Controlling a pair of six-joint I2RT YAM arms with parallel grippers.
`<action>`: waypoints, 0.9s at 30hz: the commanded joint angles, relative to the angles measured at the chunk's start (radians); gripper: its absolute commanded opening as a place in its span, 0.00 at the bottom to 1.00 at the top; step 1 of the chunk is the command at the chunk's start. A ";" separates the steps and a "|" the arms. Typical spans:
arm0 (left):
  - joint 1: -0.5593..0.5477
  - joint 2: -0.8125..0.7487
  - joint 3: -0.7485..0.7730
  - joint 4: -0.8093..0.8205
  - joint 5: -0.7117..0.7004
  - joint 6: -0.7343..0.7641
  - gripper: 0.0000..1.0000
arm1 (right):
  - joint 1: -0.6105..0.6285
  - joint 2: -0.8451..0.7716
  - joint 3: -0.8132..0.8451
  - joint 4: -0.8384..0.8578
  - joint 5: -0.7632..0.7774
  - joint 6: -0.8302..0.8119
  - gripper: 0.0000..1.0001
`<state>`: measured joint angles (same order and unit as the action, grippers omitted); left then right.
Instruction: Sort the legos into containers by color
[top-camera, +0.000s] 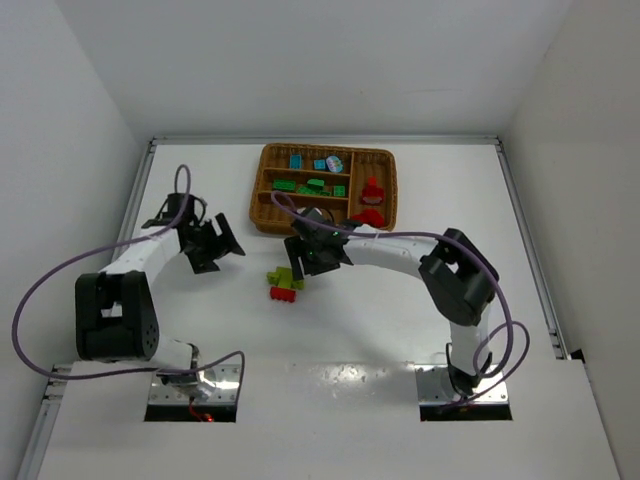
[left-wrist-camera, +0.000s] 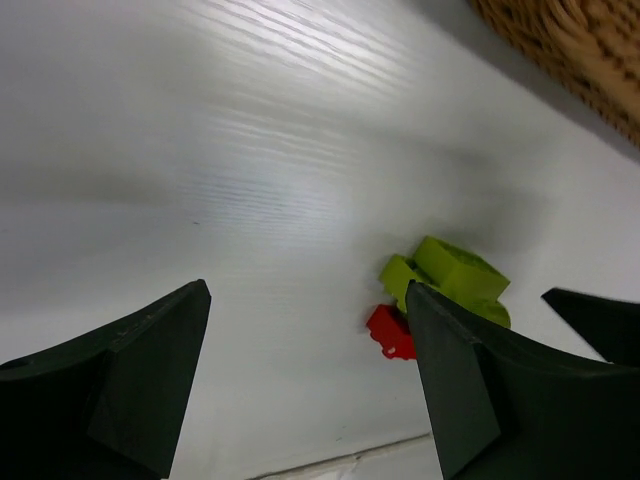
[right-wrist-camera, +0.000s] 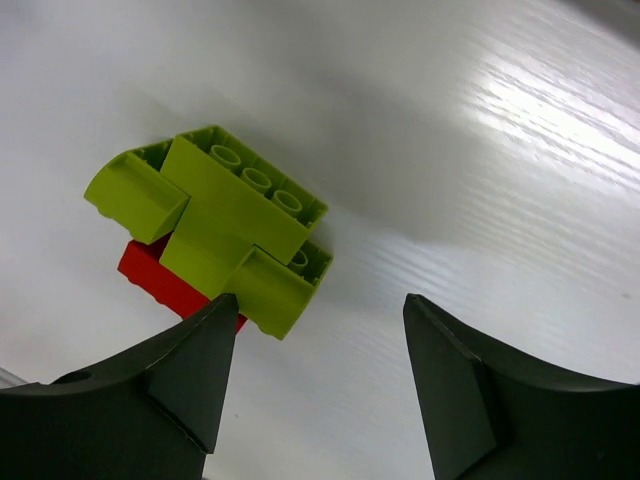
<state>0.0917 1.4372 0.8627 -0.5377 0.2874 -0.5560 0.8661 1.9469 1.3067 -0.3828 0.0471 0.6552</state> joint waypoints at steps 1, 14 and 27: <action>-0.087 0.014 0.036 0.002 0.070 0.082 0.85 | 0.004 -0.095 -0.030 -0.050 0.069 -0.013 0.67; -0.317 0.086 0.093 0.004 -0.021 0.082 0.85 | 0.054 -0.142 -0.061 -0.037 -0.016 0.034 0.67; -0.365 0.083 0.116 -0.015 -0.088 0.070 0.85 | -0.027 0.018 0.164 -0.162 0.253 -0.086 0.66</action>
<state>-0.2554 1.5536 0.9524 -0.5484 0.2016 -0.4831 0.8837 1.9903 1.3685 -0.5148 0.1349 0.6292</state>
